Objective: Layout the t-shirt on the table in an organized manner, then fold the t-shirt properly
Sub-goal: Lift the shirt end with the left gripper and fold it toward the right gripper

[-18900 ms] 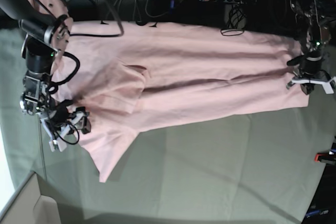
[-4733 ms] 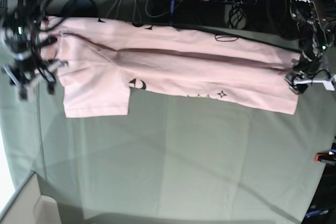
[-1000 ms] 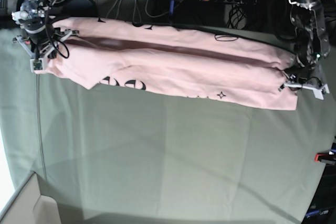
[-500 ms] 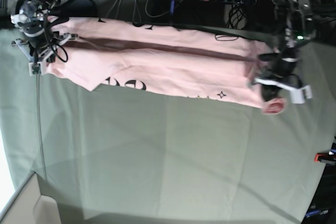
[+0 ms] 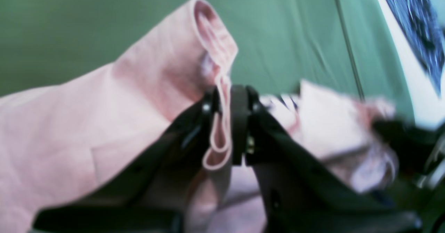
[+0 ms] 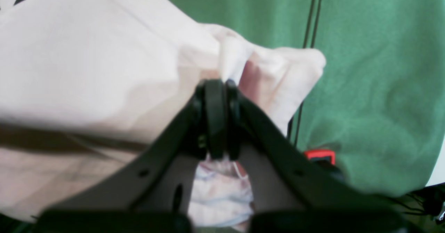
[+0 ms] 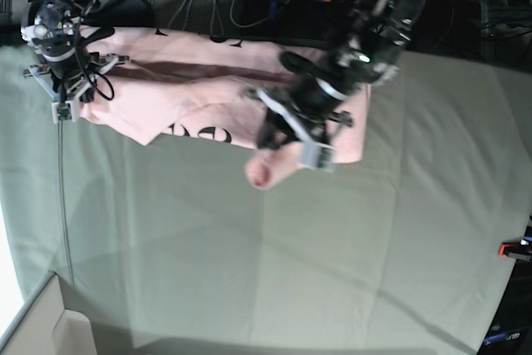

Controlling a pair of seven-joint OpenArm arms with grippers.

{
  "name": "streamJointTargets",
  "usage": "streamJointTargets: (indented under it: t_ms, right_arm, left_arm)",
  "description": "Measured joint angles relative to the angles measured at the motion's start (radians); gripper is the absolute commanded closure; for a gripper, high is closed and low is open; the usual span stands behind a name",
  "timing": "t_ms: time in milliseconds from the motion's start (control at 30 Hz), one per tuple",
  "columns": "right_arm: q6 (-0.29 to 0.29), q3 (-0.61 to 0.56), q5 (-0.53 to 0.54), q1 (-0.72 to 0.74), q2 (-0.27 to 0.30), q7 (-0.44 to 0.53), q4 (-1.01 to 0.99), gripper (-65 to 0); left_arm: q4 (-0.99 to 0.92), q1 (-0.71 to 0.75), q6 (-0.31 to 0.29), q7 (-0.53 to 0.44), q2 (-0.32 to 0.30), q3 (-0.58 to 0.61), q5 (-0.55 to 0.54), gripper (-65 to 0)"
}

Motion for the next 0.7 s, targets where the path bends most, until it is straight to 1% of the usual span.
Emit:
streamJointTargets:
  t_ms: [100,200,300,400,633,700]
  right_arm:
    - [0.000,0.000,0.000,0.001,0.000,0.000,0.000,0.0]
    - [0.000,0.000,0.000,0.000,0.000,0.000,0.000,0.0]
    - [0.000,0.000,0.000,0.000,0.000,0.000,0.000,0.0]
    - [0.000,0.000,0.000,0.001,0.000,0.000,0.000,0.0]
    - [0.000,0.000,0.000,0.001,0.000,0.000,0.000,0.0]
    - [0.000,0.000,0.000,0.000,0.001,0.000,0.000,0.0]
  left_arm:
    - [0.000,-0.003,-0.005,-0.001,0.012,0.077,0.097,0.0]
    - [0.000,-0.002,-0.004,-0.001,0.011,0.105,0.151,0.0]
    - [-0.007,-0.002,-0.005,-0.002,0.008,0.112,0.176,0.0]
    - [-0.042,-0.003,-0.008,-0.001,0.003,0.122,0.177,0.0]
    - [-0.085,-0.055,-0.014,-0.001,0.006,0.222,0.176,0.0]
    - [-0.094,-0.071,-0.007,0.007,0.006,0.244,0.175,-0.1]
